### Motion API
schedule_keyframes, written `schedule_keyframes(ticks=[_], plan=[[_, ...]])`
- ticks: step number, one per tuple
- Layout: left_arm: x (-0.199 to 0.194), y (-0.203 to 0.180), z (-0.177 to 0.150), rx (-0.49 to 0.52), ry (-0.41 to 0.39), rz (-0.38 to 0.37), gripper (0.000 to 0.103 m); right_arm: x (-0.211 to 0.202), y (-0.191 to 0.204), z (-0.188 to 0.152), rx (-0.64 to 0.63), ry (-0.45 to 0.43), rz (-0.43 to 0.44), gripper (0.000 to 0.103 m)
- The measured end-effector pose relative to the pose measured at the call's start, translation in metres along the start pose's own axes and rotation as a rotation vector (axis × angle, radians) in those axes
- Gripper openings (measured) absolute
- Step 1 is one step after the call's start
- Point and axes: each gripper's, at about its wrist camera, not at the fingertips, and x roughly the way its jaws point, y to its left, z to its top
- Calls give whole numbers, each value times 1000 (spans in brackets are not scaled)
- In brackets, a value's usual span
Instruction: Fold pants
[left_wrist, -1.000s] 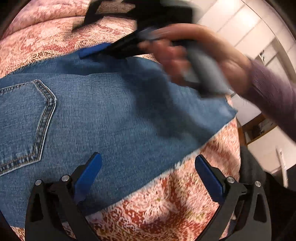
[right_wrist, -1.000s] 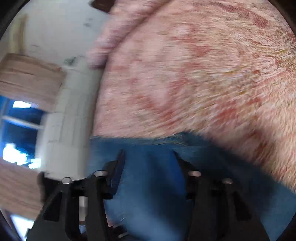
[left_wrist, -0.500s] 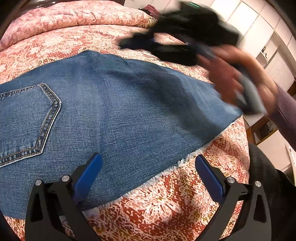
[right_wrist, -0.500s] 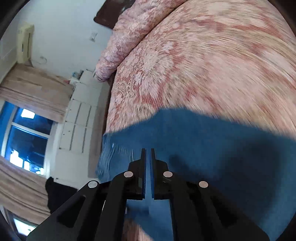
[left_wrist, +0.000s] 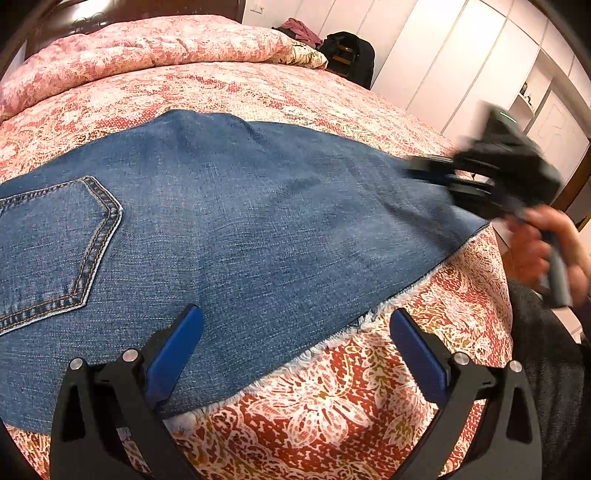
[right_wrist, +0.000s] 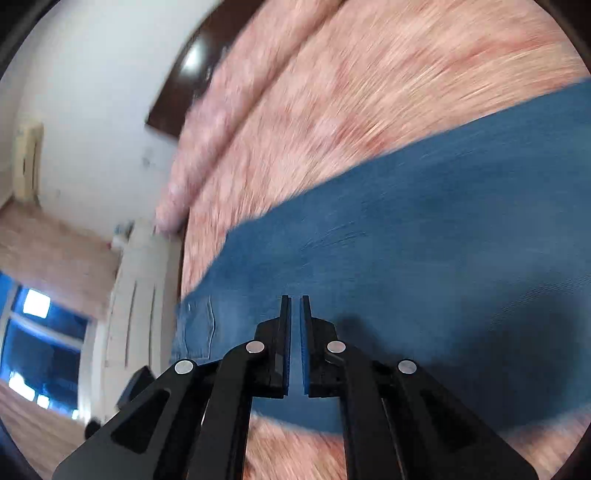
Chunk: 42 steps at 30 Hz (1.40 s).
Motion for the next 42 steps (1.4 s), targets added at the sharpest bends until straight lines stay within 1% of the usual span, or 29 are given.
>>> schedule_keyframes(ticks=[2, 3, 4, 5, 6, 7, 8, 10, 12, 15, 17, 19, 20, 22, 23, 24, 26, 28, 29, 30, 31, 32, 33, 35, 37, 38, 39, 42], plan=[[-5, 5, 0, -5, -4, -8, 100, -58, -34, -7, 84, -118, -63, 3], [-7, 6, 0, -8, -9, -15, 100, -95, -59, -12, 145, -201, -123, 6], [-9, 8, 0, -12, -13, -22, 101, -119, -76, -15, 190, -252, -163, 22], [-10, 10, -1, -18, -19, -31, 101, -141, -93, -18, 239, -295, -187, 35], [-11, 11, -1, -23, -23, -38, 101, -164, -115, -22, 317, -344, -208, 53], [-11, 12, 0, -27, -25, -41, 101, -177, -131, -24, 370, -376, -192, 53], [-11, 12, -1, -27, -25, -41, 101, -184, -138, -24, 384, -391, -170, 53], [-10, 11, -1, -22, -22, -34, 101, -183, -141, -22, 373, -404, -160, 53], [-11, 9, -1, -16, -20, -27, 101, -182, -145, -16, 376, -399, -120, 53], [-11, 9, -1, -18, -22, -30, 101, -173, -141, -7, 359, -401, -131, 53], [-11, 9, 0, -20, -22, -31, 101, -167, -143, -5, 380, -399, -157, 53], [-11, 10, 1, -20, -22, -31, 101, -161, -145, -3, 383, -398, -171, 50], [-11, 10, 1, -20, -23, -32, 101, -159, -144, -3, 380, -397, -182, 45], [-10, 10, 1, -22, -25, -35, 101, -152, -143, 0, 354, -385, -184, 23], [-11, 10, 1, -24, -26, -39, 101, -152, -142, -1, 343, -381, -204, 2], [-11, 10, 2, -25, -27, -40, 101, -153, -141, -1, 334, -388, -213, 1], [-10, 11, 2, -25, -27, -41, 101, -161, -138, -3, 346, -408, -176, 1], [-10, 11, 2, -26, -28, -42, 101, -170, -133, -7, 335, -424, -173, 1], [-10, 11, 2, -28, -30, -45, 101, -169, -135, -9, 335, -413, -192, 1], [-11, 12, 2, -31, -33, -51, 101, -164, -145, -10, 358, -387, -231, 1], [-11, 13, 2, -34, -35, -55, 101, -157, -157, -11, 390, -362, -252, 1], [-11, 14, 2, -39, -37, -62, 101, -151, -169, -11, 414, -354, -218, 0], [-11, 14, 2, -40, -38, -64, 101, -153, -174, -12, 439, -375, -181, 0], [-11, 13, 2, -36, -36, -59, 101, -160, -173, -16, 485, -398, -140, 4], [-10, 13, 3, -35, -36, -57, 101, -176, -166, -24, 491, -465, -106, 21], [-10, 13, 3, -38, -38, -61, 101, -182, -165, -28, 497, -493, -99, 27], [-10, 13, 3, -41, -40, -66, 101, -188, -167, -33, 516, -518, -87, 36], [-9, 14, 4, -46, -42, -73, 101, -190, -176, -34, 563, -535, -44, 36]])
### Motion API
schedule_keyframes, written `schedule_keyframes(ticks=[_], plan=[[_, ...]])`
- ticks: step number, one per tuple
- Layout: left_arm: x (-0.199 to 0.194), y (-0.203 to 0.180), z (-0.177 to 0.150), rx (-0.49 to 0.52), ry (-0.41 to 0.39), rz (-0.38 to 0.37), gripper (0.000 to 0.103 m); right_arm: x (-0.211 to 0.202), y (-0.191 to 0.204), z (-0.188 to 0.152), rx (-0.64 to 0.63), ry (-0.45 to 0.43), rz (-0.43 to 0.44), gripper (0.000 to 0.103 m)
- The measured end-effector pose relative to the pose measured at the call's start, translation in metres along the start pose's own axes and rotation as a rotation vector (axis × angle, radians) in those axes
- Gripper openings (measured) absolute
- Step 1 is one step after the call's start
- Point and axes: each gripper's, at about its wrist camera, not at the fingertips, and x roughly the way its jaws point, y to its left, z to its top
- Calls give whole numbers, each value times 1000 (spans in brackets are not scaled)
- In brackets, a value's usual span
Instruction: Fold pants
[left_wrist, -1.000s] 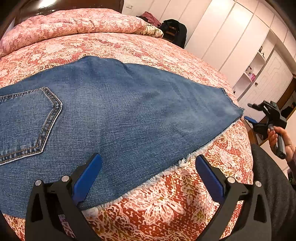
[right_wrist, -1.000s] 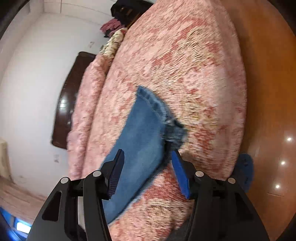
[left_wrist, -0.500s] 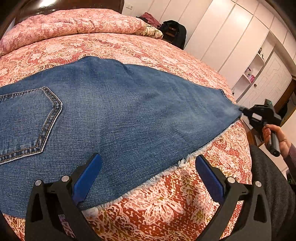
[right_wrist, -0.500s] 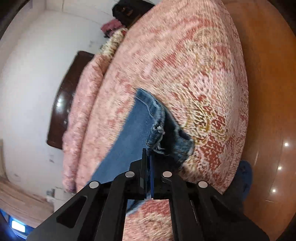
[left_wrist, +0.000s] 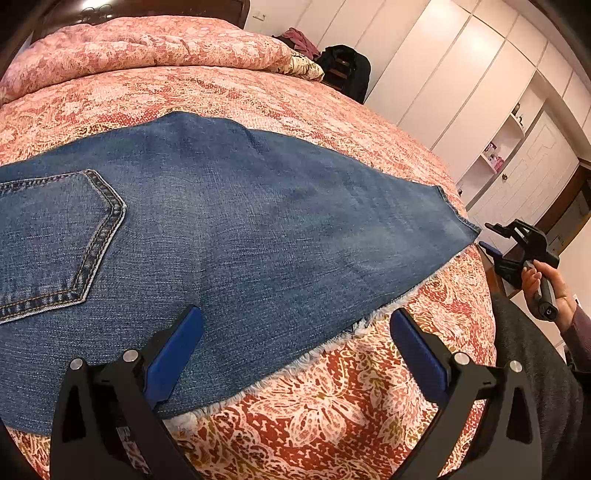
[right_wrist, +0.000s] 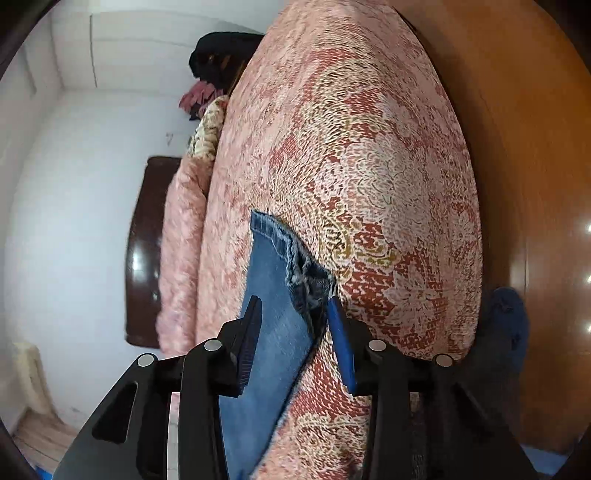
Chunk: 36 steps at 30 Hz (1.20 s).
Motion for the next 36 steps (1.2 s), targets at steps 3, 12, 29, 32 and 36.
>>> schedule_keyframes(ticks=[3, 12, 29, 32, 36], plan=[[1, 1, 0, 3, 1, 4, 101, 9, 1, 4, 9, 16, -11, 36], [1, 1, 0, 4, 1, 4, 101, 17, -4, 4, 28, 9, -41, 36], [1, 3, 0, -12, -11, -20, 101, 9, 50, -4, -180, -29, -38, 20], [1, 4, 0, -19, -18, -30, 101, 7, 90, -16, -294, -26, -14, 20], [0, 6, -1, -31, -27, -46, 101, 17, 145, -47, -413, 23, 60, 19]])
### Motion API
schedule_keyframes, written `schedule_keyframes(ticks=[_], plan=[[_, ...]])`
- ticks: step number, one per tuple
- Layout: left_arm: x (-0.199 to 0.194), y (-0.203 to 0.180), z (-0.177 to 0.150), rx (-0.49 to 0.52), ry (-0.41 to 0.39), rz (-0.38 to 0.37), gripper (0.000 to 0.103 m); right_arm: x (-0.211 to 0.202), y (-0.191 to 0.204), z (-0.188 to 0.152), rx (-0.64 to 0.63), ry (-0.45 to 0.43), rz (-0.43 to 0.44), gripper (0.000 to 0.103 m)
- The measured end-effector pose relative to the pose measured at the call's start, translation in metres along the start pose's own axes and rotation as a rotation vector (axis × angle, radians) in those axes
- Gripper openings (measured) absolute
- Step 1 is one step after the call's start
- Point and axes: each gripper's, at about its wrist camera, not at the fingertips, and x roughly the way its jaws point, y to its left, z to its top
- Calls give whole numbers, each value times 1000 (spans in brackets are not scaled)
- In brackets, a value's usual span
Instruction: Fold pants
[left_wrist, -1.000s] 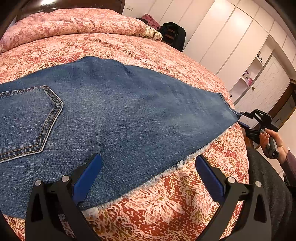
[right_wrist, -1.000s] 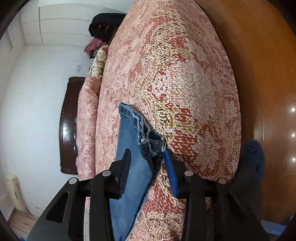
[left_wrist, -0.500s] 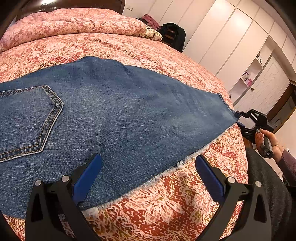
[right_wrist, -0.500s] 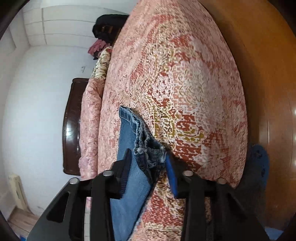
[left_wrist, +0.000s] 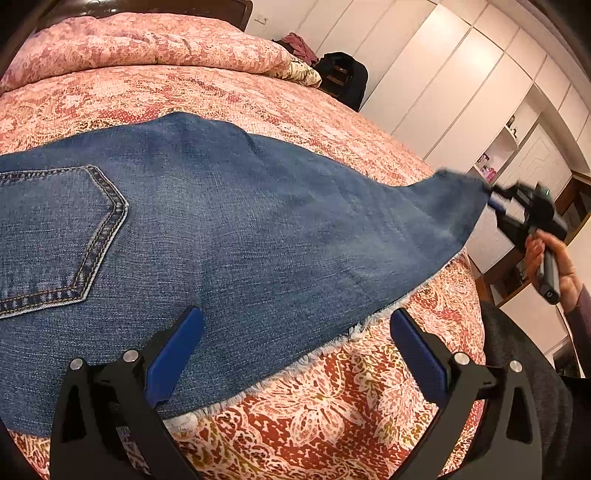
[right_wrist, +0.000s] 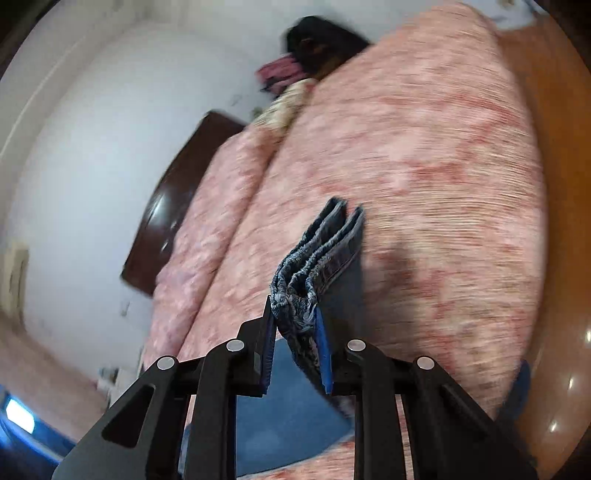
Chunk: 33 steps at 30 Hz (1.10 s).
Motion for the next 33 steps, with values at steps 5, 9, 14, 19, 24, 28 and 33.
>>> schedule_keyframes(ticks=[5, 9, 14, 19, 24, 28, 33], plan=[[0, 1, 0, -11, -9, -15, 101, 31, 70, -33, -119, 96, 98, 19], [-1, 4, 0, -17, -13, -25, 101, 70, 117, -86, -250, 231, 122, 19], [-2, 8, -1, -27, -21, -43, 101, 127, 138, -165, -420, 434, 92, 19], [-3, 10, -1, -26, -21, -44, 101, 165, 121, -226, -570, 583, -24, 19], [-9, 10, 1, -39, -31, -40, 101, 142, 150, -215, -563, 522, 59, 19], [-39, 19, 6, -122, -97, -39, 101, 137, 175, -232, -671, 542, 88, 26], [-73, 68, -2, -312, -176, 54, 101, 150, 151, -249, -563, 715, 100, 58]])
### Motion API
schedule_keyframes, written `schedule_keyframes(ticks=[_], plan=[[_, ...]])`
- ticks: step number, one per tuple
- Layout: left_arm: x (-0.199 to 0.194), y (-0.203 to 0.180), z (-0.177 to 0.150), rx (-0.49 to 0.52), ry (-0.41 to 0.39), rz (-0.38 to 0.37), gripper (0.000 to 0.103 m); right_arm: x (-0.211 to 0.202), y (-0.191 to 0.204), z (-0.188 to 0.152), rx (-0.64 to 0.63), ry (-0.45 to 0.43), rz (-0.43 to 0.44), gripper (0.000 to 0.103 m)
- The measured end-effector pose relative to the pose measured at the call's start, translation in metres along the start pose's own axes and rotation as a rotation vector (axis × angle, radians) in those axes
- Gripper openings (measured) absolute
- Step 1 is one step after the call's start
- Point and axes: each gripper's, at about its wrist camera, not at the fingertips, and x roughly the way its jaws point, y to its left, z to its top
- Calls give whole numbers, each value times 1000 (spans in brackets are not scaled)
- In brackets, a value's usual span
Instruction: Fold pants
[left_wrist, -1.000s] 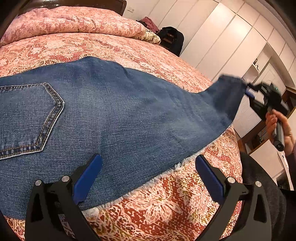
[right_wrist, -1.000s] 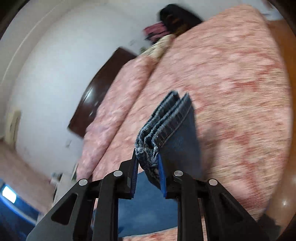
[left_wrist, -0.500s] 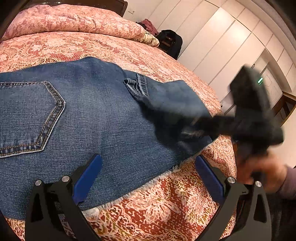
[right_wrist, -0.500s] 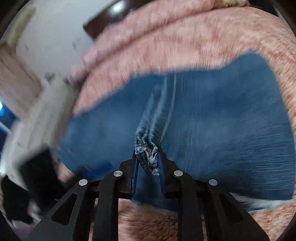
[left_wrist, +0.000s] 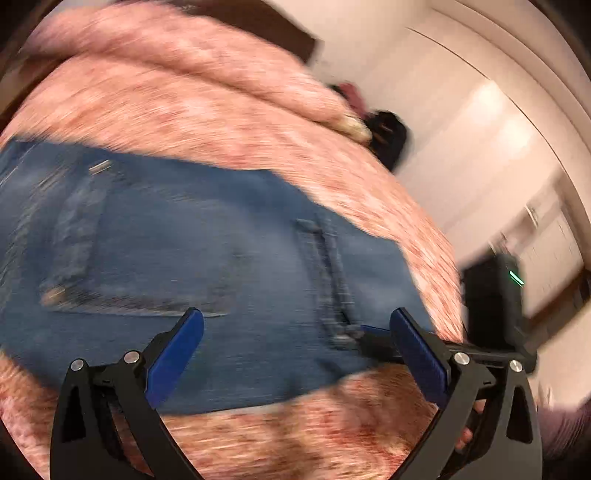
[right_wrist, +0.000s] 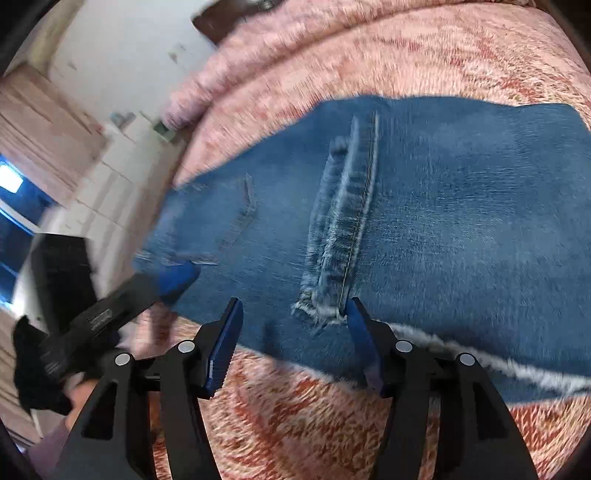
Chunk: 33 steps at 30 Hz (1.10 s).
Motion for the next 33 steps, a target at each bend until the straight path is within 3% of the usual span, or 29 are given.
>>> schedule_keyframes(ticks=[3, 6, 9, 11, 13, 14, 15, 17, 21, 23, 24, 26, 27, 29, 31, 33], plan=[[-2, 16, -3, -67, -32, -42, 101, -39, -3, 0, -19, -113, -27, 58], [6, 11, -4, -42, -31, -14, 101, -85, -35, 14, 12, -262, -270, 58], [8, 10, -4, -27, -33, 1, 101, -103, -69, 31, 49, -327, -466, 58], [8, 10, -4, -26, -38, -1, 101, -96, -82, 39, 54, -314, -492, 58], [7, 12, -4, -22, -39, 3, 101, -66, -86, 43, 21, -225, -526, 58], [8, 12, -4, -17, -40, 7, 101, -52, -83, 39, -9, -183, -537, 58], [9, 12, -4, -15, -41, 10, 101, -32, -73, 32, -102, -142, -603, 62], [9, 12, -4, -13, -43, 11, 101, -27, -68, 22, -176, -145, -661, 62], [9, 13, -4, -14, -44, 11, 101, -48, -60, 26, -130, -140, -624, 62], [9, 12, -5, -11, -44, 16, 101, -71, -47, 14, -94, -229, -524, 64], [9, 12, -5, -10, -44, 17, 101, -78, -40, 6, -77, -249, -460, 73], [9, 11, -5, -8, -45, 21, 101, -68, -31, -10, -87, -215, -381, 77], [9, 11, -5, -7, -44, 23, 101, -54, -32, -17, -94, -159, -342, 77], [8, 10, -5, -6, -43, 27, 101, -35, -37, -33, -130, -135, -351, 77], [8, 8, -5, -6, -38, 34, 101, -29, -33, -33, -185, -130, -338, 94], [2, 6, -2, -43, -35, 41, 101, -22, -29, -30, -223, -100, -354, 98]])
